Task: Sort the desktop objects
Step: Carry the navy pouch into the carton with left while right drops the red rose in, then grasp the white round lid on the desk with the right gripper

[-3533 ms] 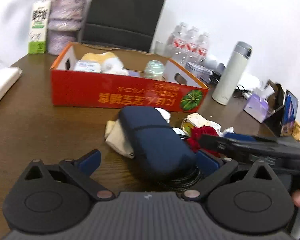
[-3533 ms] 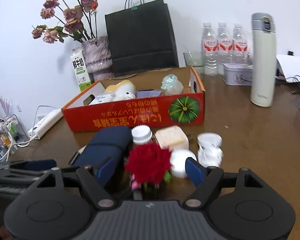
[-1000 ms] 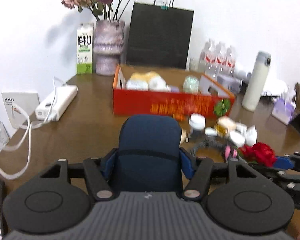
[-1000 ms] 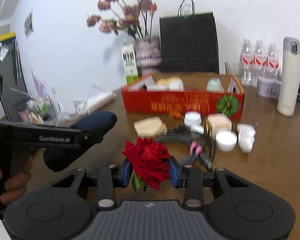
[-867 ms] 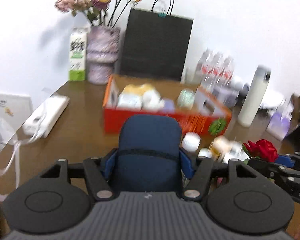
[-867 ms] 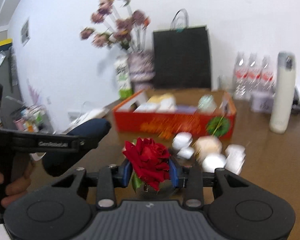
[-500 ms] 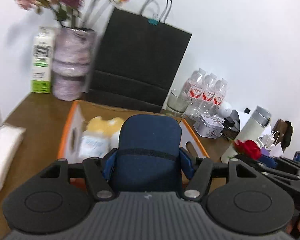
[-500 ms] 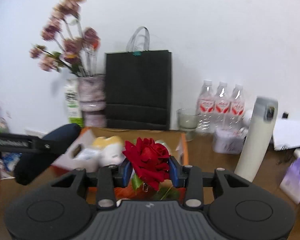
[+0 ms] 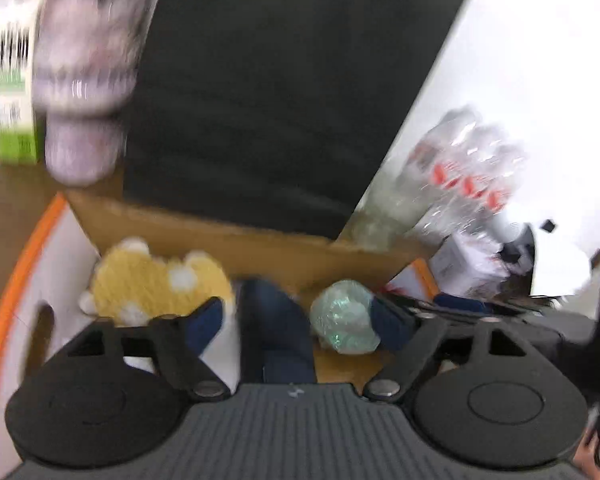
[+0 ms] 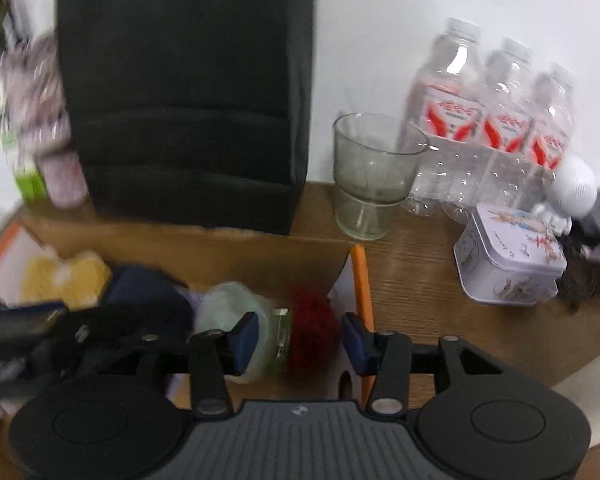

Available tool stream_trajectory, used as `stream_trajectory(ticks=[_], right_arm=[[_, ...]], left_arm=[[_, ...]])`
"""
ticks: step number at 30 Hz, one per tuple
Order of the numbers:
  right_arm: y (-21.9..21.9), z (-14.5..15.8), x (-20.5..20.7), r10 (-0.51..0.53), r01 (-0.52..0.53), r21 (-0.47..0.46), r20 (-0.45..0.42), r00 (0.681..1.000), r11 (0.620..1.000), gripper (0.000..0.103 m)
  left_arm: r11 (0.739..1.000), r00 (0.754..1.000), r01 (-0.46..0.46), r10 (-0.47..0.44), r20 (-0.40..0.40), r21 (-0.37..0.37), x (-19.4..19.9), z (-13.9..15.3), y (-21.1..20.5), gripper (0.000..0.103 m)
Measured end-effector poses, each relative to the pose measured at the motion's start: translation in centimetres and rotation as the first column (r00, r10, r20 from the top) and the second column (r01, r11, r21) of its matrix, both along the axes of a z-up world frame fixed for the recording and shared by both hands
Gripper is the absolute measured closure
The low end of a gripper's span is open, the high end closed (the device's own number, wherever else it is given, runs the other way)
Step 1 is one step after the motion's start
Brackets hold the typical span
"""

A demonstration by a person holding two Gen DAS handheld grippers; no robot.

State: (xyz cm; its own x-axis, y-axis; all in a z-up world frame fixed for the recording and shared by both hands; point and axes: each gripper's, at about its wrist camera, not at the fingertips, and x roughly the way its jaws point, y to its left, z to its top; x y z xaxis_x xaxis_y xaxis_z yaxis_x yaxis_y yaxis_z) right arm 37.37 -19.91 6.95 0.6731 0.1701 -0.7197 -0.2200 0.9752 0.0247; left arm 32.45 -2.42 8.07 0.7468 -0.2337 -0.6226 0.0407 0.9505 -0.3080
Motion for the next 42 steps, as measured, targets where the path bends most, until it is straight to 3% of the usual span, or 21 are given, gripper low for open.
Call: stream_trajectory(ticks=[2,4,7,11,17,22,26,29,33,42], right_arm=[[-0.5,1.3,-1.5,-0.021,0.02,0.017,0.064,0.998,1.0,0.03],[-0.9,2.6,-4.0,-0.032,0.031,0.007,0.122,0.992,0.999,0.029],[-1.1,3.9,-9.3,0.019,-0.023,0.018,0.194,0.981,1.0,0.026],[-1.3,4.0,-17.5,0.085,-0.097,0.044,0.22,0.972,0.994,0.019],[-2.5,0.3,-28.3,0.08,-0.107,0.132,0.193,0.978,0.985,0.015],[-2.1,-3.0,-35.7,0.159,-0.177,0.067,0.217,0.963,0.982,0.015],[-2.0,-4.6,-38.0,0.171,-0.183,0.073,0.146,0.974,0.98,0.014],[-1.9,-5.1,-39.0,0.159,-0.171,0.068,0.15,0.976,0.983,0.013],[-2.0,-5.5,-39.0,0.131,-0.144,0.081,0.145,0.981,0.986,0.013],[-3.3,-6.5,-38.8,0.072,-0.095,0.201,0.118,0.99,0.975,0.013]], left_arm=[[0.997,0.998,-0.056,0.054,0.044,0.044,-2.8,1.3,0.2,0.003],[0.996,0.993,-0.084,0.081,0.088,0.034,-6.8,2.3,0.9,0.0],[0.997,0.99,-0.053,0.06,0.125,-0.059,-12.5,3.1,2.8,0.0],[0.998,0.995,-0.044,0.047,0.091,-0.041,-18.5,2.4,4.2,0.0],[0.983,0.997,-0.077,0.071,0.044,0.167,-26.9,-2.2,4.0,0.0],[0.952,0.999,-0.03,0.015,0.051,0.304,-31.2,-5.2,2.9,0.0],[0.956,1.0,-0.02,0.013,0.027,0.292,-32.3,-6.1,2.8,0.0],[0.961,1.0,-0.019,0.013,0.022,0.277,-32.7,-6.5,2.7,0.0],[0.95,1.0,-0.004,0.003,0.003,0.312,-32.9,-7.2,2.0,0.0],[0.946,1.0,0.0,-0.005,0.015,0.323,-32.9,-7.6,1.5,0.0]])
